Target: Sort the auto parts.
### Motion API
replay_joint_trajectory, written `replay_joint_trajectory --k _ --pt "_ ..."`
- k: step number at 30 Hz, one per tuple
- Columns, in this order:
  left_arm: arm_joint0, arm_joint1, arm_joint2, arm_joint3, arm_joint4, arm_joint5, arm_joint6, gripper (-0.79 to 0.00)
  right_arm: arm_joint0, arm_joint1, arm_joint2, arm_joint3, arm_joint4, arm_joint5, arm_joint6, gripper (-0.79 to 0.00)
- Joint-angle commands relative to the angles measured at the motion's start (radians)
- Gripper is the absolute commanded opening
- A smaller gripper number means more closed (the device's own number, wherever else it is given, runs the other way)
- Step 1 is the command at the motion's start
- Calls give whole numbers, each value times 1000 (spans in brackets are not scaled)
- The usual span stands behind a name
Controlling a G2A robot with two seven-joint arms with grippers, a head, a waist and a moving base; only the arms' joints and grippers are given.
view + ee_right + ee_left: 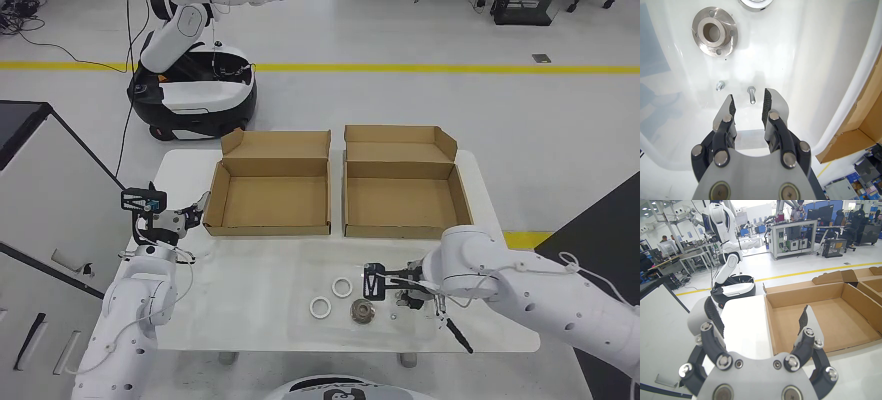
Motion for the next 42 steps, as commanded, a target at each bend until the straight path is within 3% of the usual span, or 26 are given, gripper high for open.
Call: replay_joint_trajectory --k 1,22,30,33,42 --pt "0 0 0 0 0 0 0 0 -2 -1 3 4 -10 0 -5 -409" --pt "0 0 0 0 0 0 0 0 -33 -15 26 35 -26 -2 -14 -474" --pt "0 0 0 0 0 0 0 0 -48 -17 34 41 -28 -14 -7 -619" --pt "0 0 0 0 0 0 0 0 -53 -17 39 42 -25 -13 -10 -785" --pt "0 0 0 0 0 0 0 0 -43 -18 74 23 1 -12 1 -785"
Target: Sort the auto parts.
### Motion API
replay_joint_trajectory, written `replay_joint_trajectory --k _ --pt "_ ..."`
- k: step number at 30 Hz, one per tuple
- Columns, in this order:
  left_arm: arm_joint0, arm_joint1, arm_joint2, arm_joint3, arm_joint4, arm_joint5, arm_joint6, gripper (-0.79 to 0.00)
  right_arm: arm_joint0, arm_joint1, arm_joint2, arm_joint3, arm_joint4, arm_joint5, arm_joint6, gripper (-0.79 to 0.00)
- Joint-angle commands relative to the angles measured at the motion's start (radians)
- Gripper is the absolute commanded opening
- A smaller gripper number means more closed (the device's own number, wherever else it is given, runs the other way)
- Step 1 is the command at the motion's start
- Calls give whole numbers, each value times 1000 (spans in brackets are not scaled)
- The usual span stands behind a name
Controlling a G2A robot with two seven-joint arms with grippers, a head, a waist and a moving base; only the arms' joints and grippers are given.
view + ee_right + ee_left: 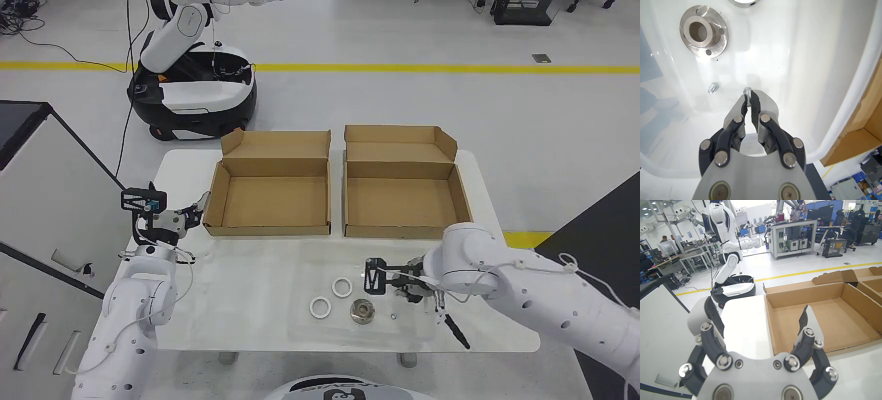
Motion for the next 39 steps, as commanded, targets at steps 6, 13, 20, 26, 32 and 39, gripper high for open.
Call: replay_joint_trajectory --k 6,13,20,26,32,39 --pt "0 0 0 0 0 0 0 0 -2 11 44 -45 33 -10 15 -785" --pt "0 0 0 0 0 0 0 0 -14 45 140 -133 80 -47 12 -785" --pt "0 0 0 0 0 0 0 0 -69 91 279 -133 77 -109 -122 -785" --pt "0 0 0 0 0 0 0 0 -144 139 439 -151 156 -200 -238 -785" --pt "0 0 0 0 0 0 0 0 -245 176 588 -111 208 -286 -397 -785" --pt "0 0 0 0 0 0 0 0 -331 203 739 -20 282 -404 -545 -785"
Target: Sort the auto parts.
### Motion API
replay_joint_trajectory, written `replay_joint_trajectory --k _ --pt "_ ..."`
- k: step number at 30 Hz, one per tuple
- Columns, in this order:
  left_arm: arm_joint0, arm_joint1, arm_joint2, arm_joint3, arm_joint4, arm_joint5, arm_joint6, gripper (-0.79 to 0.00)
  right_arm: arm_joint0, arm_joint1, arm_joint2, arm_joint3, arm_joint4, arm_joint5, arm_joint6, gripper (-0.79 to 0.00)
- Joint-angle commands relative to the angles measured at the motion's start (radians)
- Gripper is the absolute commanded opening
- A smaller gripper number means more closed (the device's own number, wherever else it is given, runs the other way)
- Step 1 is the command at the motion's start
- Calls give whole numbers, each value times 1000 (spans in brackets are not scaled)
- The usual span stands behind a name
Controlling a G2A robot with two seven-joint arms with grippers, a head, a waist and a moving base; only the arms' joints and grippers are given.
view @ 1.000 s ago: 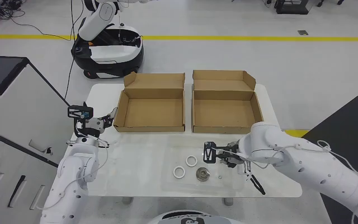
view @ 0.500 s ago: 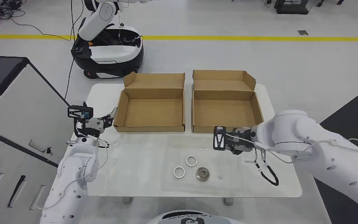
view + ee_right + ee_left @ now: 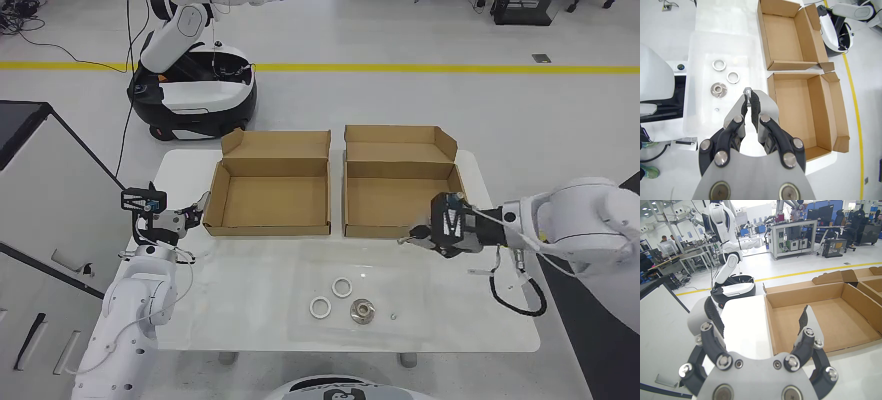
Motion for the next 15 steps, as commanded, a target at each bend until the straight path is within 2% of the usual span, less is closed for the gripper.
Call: replay_joint_trajectory --k 1,7,15 --pt "0 0 0 0 0 0 0 0 -18 4 34 28 5 -32 -33 -785" --pt "0 0 0 0 0 0 0 0 -64 7 95 102 20 -157 -147 -785" --pt "0 0 0 0 0 0 0 0 -30 11 63 98 50 -166 -219 -785"
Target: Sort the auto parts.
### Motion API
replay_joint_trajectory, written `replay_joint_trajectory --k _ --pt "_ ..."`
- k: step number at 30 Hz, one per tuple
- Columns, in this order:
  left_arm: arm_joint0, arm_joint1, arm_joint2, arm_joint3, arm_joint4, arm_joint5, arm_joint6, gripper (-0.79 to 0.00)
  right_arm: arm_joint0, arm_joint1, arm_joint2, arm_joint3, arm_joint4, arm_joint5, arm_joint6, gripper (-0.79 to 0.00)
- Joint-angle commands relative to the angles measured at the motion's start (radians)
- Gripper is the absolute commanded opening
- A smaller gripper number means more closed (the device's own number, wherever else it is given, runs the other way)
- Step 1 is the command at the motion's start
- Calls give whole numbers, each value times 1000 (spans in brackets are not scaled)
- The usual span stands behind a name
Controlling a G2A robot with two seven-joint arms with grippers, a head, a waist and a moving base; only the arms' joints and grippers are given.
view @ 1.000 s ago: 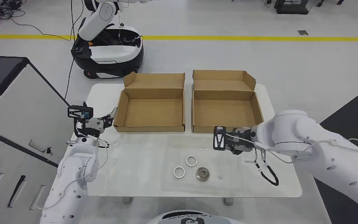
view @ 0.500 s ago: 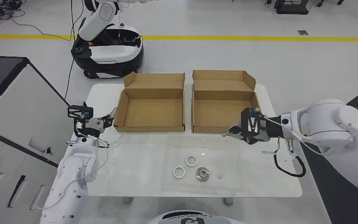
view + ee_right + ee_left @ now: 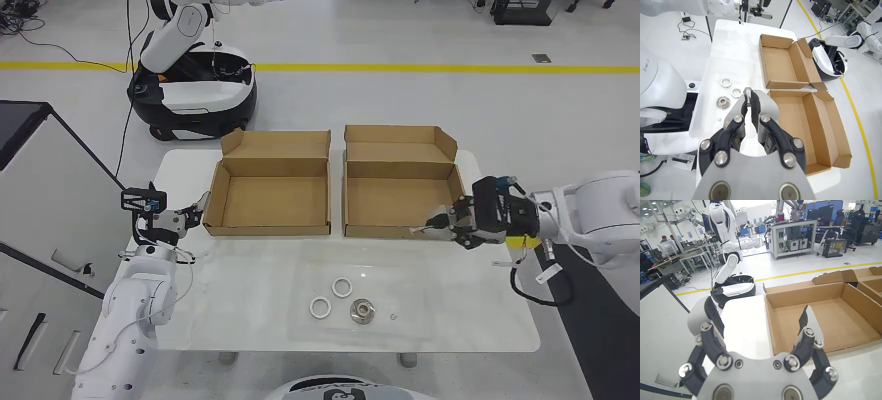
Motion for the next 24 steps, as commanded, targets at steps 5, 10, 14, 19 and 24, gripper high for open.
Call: replay_joint_trajectory --k 5,10,14,19,24 --pt "0 0 0 0 0 0 0 0 88 -1 -72 21 33 0 -20 -785" --pt "0 0 0 0 0 0 0 0 182 -11 -164 72 91 0 -42 -785" --pt "0 0 0 0 0 0 0 0 260 -19 -230 95 204 0 -36 -785" --pt "0 0 0 0 0 0 0 0 337 -27 -286 105 389 0 23 -785" --pt "0 0 0 0 0 0 0 0 380 -36 -304 95 631 0 142 -785"
